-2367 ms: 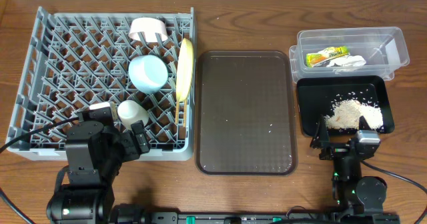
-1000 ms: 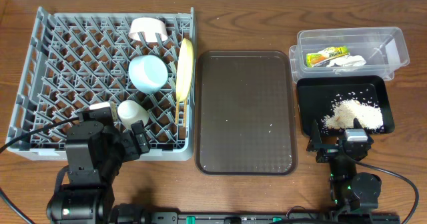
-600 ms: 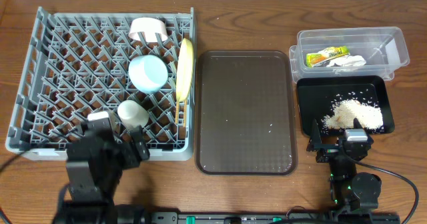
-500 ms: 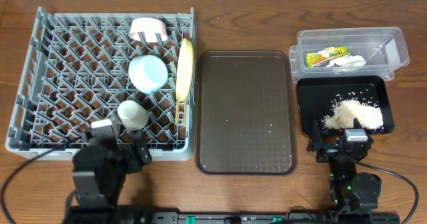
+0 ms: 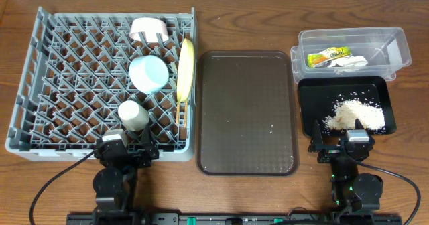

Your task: Sort waste into correct bins and load items into the dishwasher rack

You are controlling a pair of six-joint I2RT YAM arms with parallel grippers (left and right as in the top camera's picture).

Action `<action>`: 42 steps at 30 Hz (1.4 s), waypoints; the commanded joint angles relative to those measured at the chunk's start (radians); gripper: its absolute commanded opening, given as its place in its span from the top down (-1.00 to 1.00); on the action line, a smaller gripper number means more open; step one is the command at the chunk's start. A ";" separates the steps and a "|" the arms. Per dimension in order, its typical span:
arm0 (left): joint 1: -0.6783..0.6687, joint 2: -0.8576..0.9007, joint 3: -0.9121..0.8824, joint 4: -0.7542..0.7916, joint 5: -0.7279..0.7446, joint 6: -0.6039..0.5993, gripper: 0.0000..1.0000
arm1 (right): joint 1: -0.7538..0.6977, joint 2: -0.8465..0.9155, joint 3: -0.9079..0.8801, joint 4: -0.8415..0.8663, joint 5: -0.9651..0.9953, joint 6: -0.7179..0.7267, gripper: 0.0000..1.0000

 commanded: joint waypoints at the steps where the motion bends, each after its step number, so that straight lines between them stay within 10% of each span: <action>1: -0.003 -0.012 -0.056 0.098 -0.008 0.012 -0.87 | 0.014 -0.007 -0.004 -0.001 -0.004 -0.018 -0.98; 42: -0.010 -0.010 -0.108 0.192 0.018 0.141 -0.87 | 0.014 -0.007 -0.004 -0.001 -0.004 -0.018 -0.98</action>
